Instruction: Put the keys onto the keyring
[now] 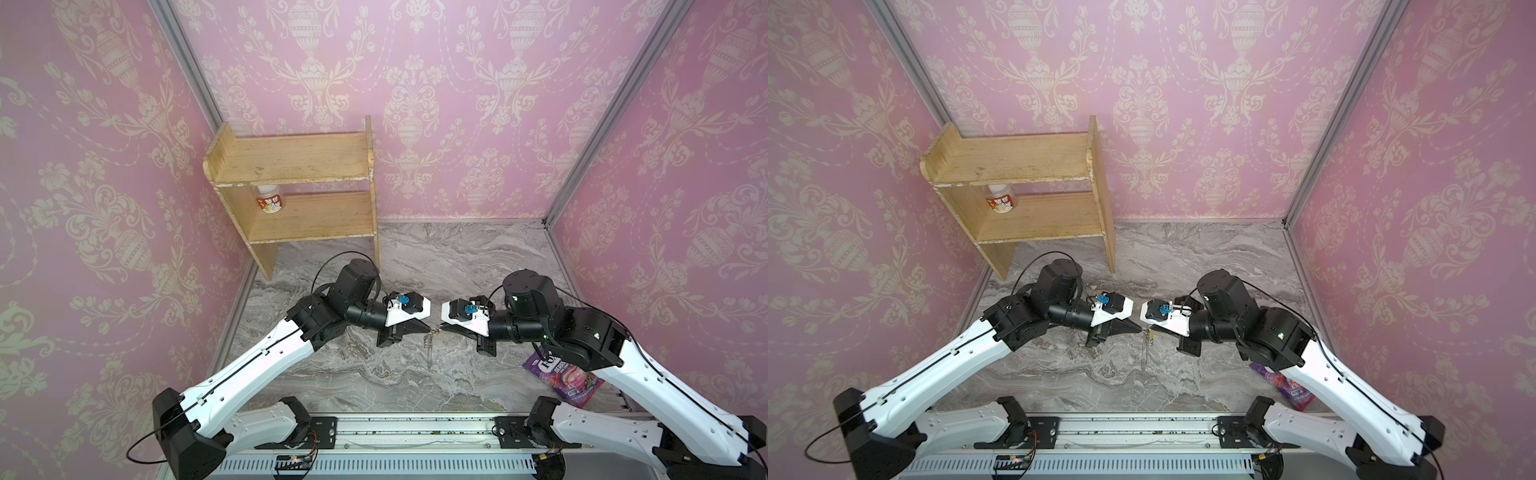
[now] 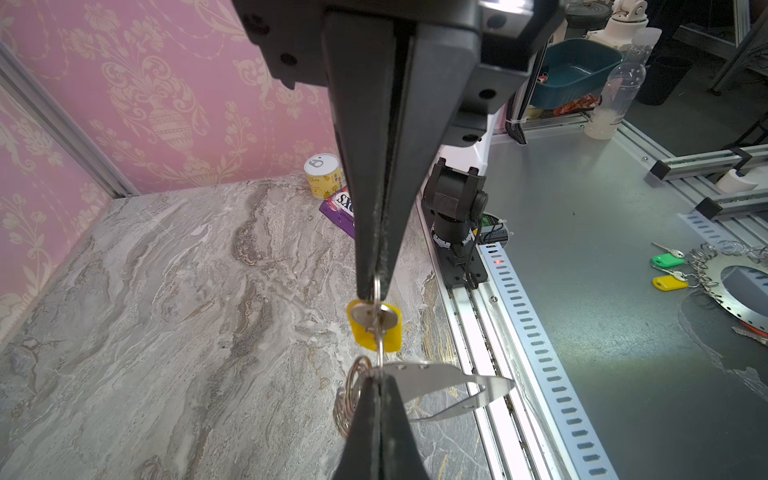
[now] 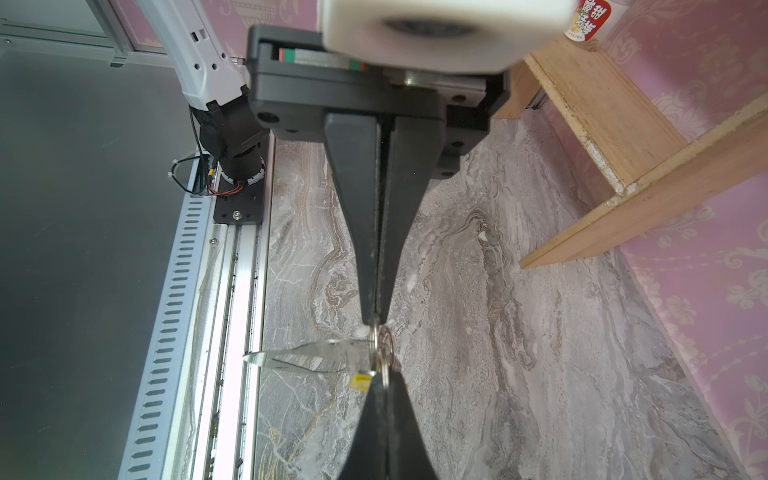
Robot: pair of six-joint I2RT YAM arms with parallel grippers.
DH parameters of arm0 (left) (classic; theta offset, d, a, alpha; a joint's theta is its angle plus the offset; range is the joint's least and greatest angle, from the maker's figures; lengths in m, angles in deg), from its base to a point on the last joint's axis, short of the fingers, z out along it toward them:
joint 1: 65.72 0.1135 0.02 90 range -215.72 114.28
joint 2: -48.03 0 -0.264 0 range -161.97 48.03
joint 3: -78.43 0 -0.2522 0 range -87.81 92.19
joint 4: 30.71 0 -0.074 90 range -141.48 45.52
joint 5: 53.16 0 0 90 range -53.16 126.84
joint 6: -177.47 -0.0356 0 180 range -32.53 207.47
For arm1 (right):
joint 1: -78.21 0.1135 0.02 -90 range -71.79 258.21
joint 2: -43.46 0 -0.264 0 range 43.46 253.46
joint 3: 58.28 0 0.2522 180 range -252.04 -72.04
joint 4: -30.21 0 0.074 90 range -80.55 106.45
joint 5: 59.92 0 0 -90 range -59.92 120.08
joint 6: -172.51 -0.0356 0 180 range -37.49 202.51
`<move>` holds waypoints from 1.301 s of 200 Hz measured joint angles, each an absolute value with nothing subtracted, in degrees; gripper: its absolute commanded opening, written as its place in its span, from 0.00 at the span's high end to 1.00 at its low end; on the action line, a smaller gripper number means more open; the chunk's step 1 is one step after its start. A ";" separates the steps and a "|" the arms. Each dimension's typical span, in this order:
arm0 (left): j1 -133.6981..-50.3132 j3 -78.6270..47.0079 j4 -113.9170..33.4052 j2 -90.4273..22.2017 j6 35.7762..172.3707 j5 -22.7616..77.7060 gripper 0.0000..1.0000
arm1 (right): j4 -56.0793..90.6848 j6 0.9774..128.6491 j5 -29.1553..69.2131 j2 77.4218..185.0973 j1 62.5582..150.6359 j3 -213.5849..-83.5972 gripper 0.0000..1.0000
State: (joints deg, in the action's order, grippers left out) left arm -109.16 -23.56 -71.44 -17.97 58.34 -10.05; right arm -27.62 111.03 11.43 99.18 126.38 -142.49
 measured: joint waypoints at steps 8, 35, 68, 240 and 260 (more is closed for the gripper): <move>-109.16 -23.56 -71.44 -17.97 58.30 -9.77 1.00 | -27.64 111.03 11.25 99.18 126.38 -142.49 1.00; -109.16 -23.56 -71.46 -17.97 58.17 -9.13 1.00 | -28.12 111.03 10.38 99.18 126.38 -142.49 1.00; -109.16 -23.54 -71.44 -17.97 58.17 -9.02 1.00 | -29.17 111.03 10.01 99.18 126.38 -142.49 1.00; -109.83 -23.34 -72.03 -17.97 57.75 -8.96 1.00 | -28.02 111.03 11.86 99.18 126.35 -142.49 1.00; -109.83 -23.34 -72.03 -17.97 57.73 -8.85 1.00 | -28.08 111.03 11.49 99.18 126.35 -142.49 1.00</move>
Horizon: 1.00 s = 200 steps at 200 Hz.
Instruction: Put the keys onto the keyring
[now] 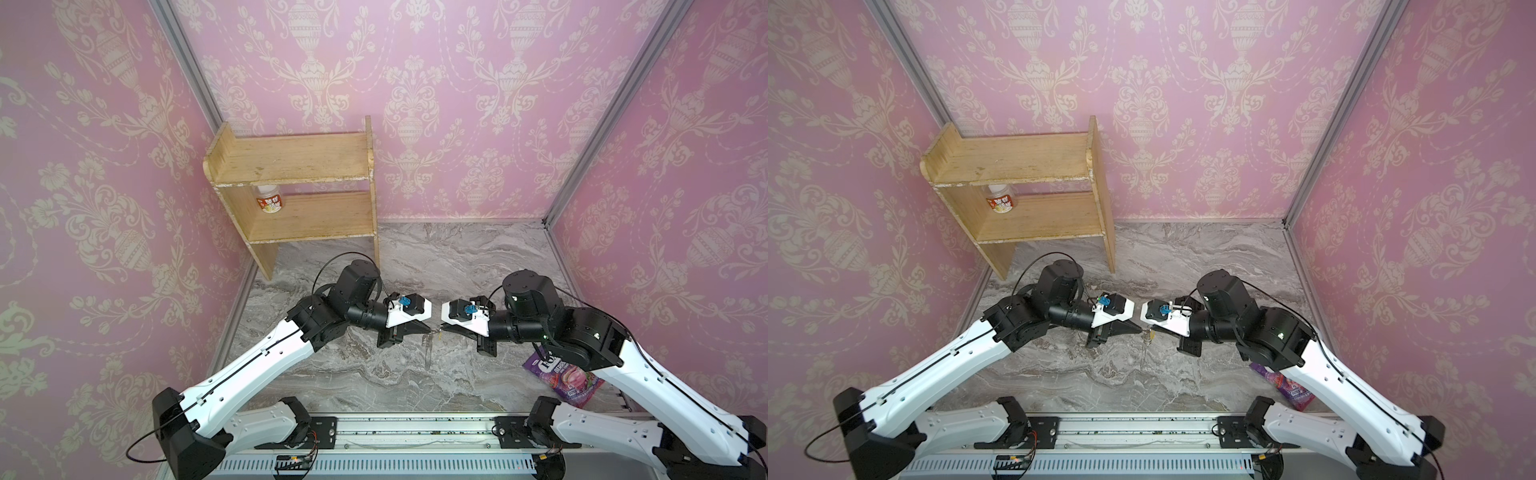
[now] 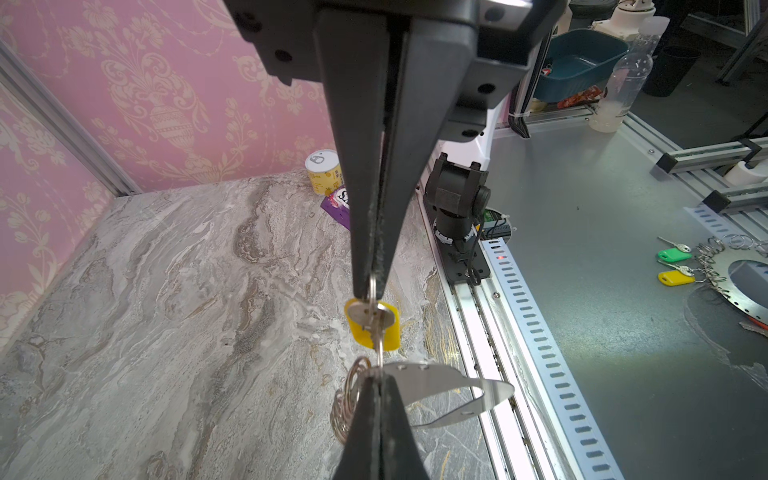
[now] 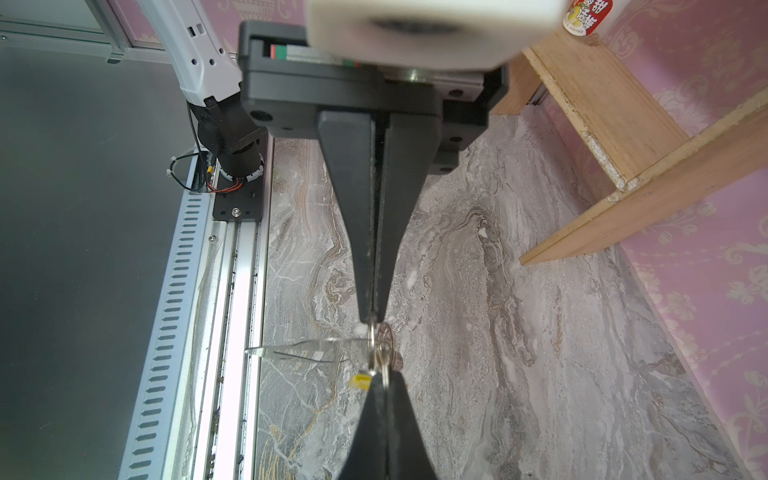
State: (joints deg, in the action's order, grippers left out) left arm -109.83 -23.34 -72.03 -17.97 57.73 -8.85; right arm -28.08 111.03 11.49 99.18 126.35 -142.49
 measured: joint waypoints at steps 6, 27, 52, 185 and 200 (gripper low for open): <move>-109.83 -23.32 -72.03 -17.97 57.73 -8.85 1.00 | -28.12 111.03 11.45 99.18 126.35 -142.49 1.00; -109.83 -23.15 -72.05 -17.97 57.73 -8.85 1.00 | -28.61 111.03 11.25 99.18 126.35 -142.49 1.00; -109.83 -22.91 -72.07 -17.97 57.71 -8.85 1.00 | -28.93 111.03 11.03 99.18 126.35 -142.49 1.00; -109.83 -22.62 -72.51 -17.97 57.45 -8.85 1.00 | -28.91 111.03 11.06 99.14 126.35 -142.49 1.00; -109.83 -22.58 -72.53 -17.97 57.36 -8.85 1.00 | -28.91 111.03 11.06 99.14 126.35 -142.49 1.00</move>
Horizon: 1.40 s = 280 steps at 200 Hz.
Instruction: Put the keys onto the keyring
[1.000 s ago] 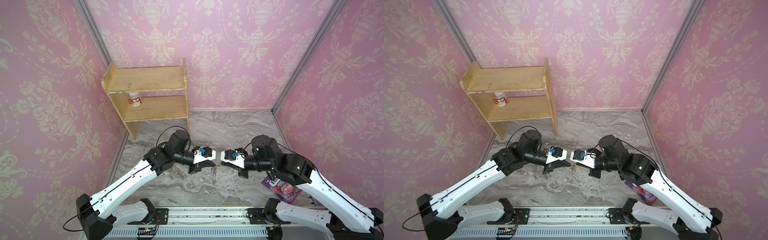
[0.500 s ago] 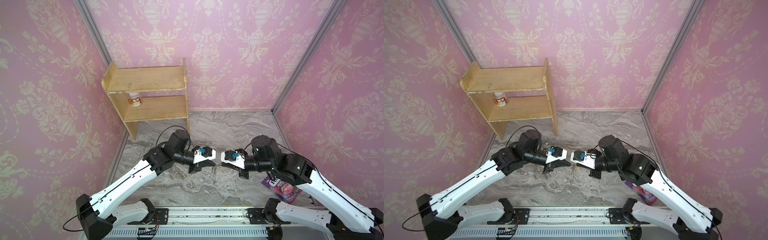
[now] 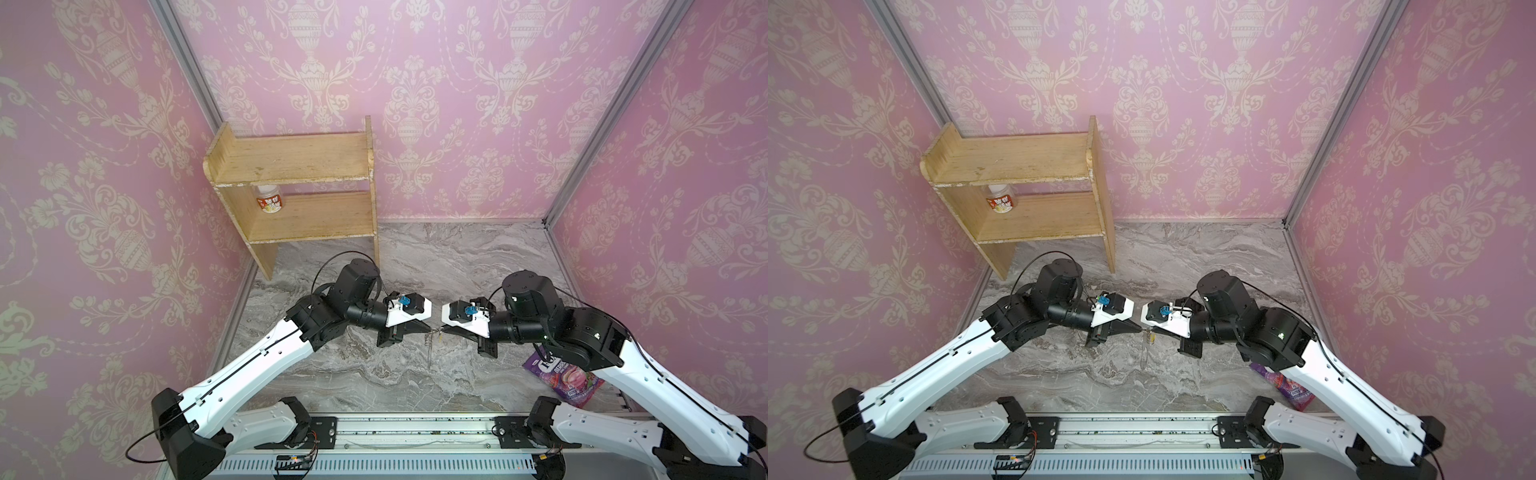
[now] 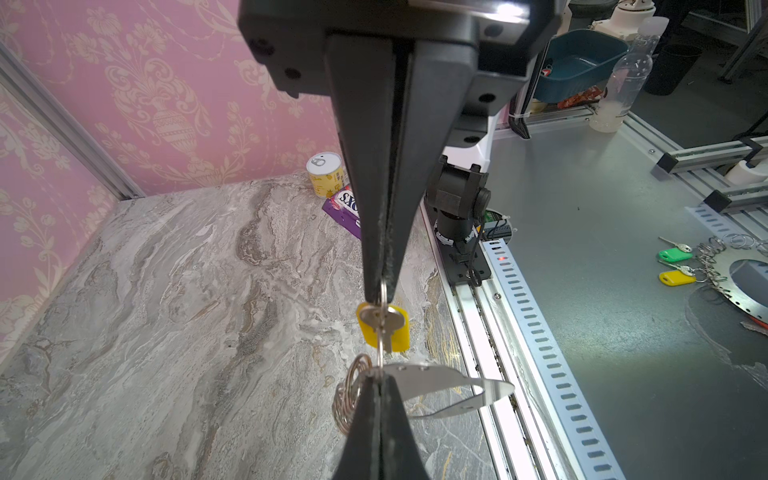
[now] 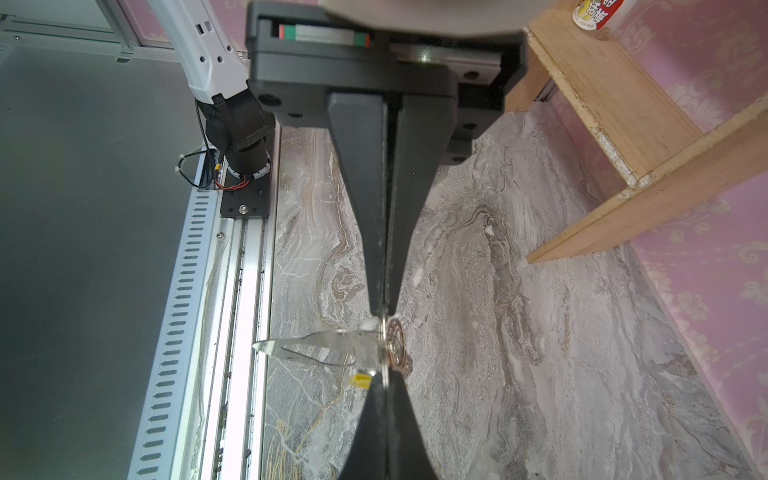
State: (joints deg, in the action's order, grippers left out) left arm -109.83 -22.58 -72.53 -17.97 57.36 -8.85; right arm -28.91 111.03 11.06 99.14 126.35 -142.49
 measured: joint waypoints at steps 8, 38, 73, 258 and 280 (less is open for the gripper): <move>-109.86 -22.58 -72.55 -17.97 57.34 -8.85 1.00 | -28.91 111.03 11.06 99.14 126.35 -142.49 1.00; -109.86 -22.58 -72.55 -17.97 57.32 -8.85 1.00 | -28.89 111.03 11.03 99.20 126.35 -142.49 1.00; -109.97 -22.05 -72.99 -17.97 57.32 -8.85 1.00 | -28.89 111.03 10.62 99.49 126.35 -142.49 1.00; -110.34 -16.83 -78.26 -21.46 58.58 -8.83 1.00 | -29.52 111.42 13.02 99.45 127.67 -142.49 1.00; -110.49 -15.34 -80.16 -22.56 58.93 -8.83 1.00 | -29.87 111.55 14.16 99.20 128.41 -142.49 1.00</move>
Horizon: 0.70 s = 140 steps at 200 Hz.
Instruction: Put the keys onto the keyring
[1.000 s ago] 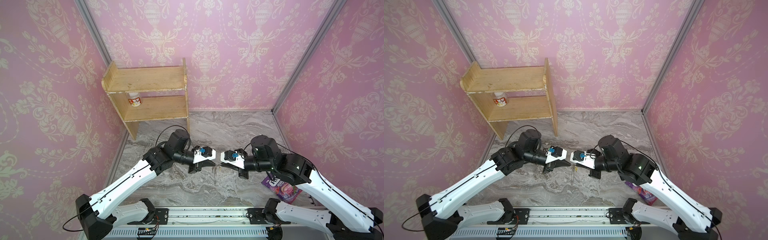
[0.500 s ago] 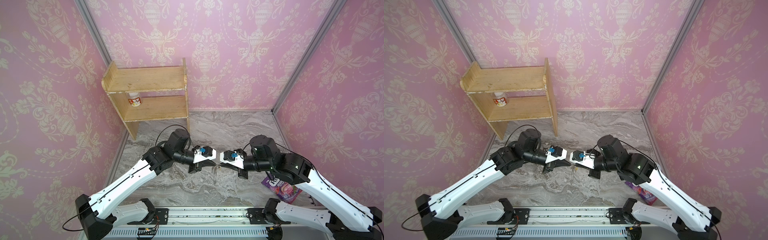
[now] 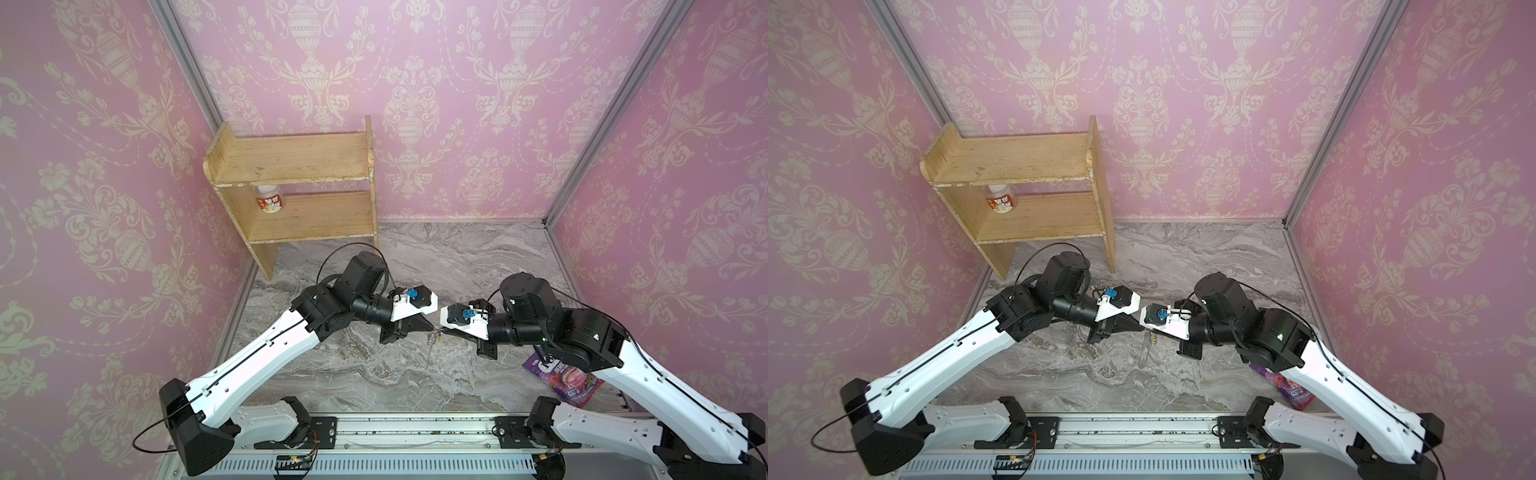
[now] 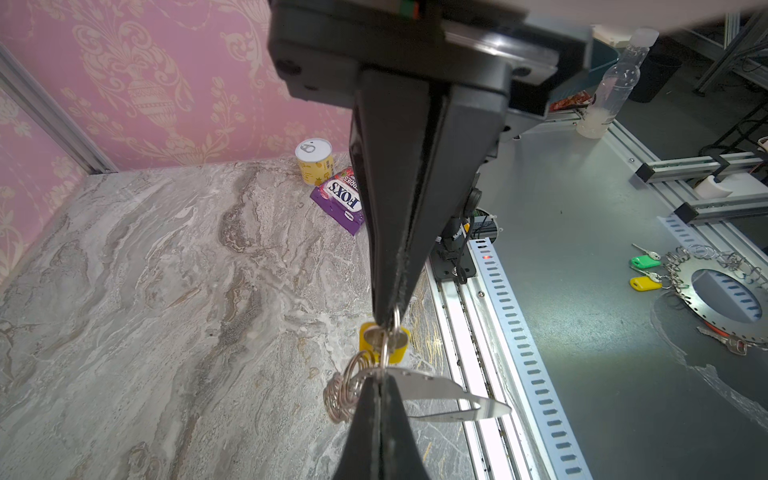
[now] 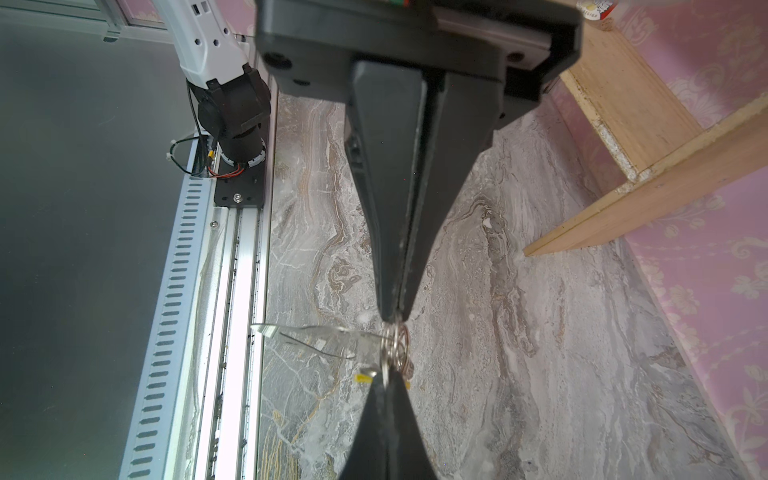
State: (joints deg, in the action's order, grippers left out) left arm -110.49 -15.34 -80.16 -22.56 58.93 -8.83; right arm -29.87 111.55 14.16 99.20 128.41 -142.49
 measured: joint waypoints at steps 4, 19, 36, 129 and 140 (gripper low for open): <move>-110.53 -15.21 -80.27 -22.69 59.02 -8.83 1.00 | -29.96 111.64 14.40 99.20 128.54 -142.49 1.00; -110.56 -14.91 -80.70 -23.19 59.28 -8.85 1.00 | -30.33 111.94 15.05 99.18 128.80 -142.49 1.00; -110.60 -14.43 -81.38 -23.78 59.61 -8.87 1.00 | -30.64 112.25 15.62 99.18 128.98 -142.49 1.00; -110.91 -13.51 -83.09 -26.01 60.62 -8.89 1.00 | -31.97 112.80 16.58 99.18 129.48 -142.49 1.00; -110.91 -13.16 -83.57 -26.10 60.66 -8.89 1.00 | -31.95 112.82 16.61 99.18 129.70 -142.49 1.00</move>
State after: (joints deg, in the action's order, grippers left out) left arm -110.91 -13.16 -83.57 -26.10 60.66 -8.89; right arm -31.95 112.82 16.61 99.18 129.70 -142.49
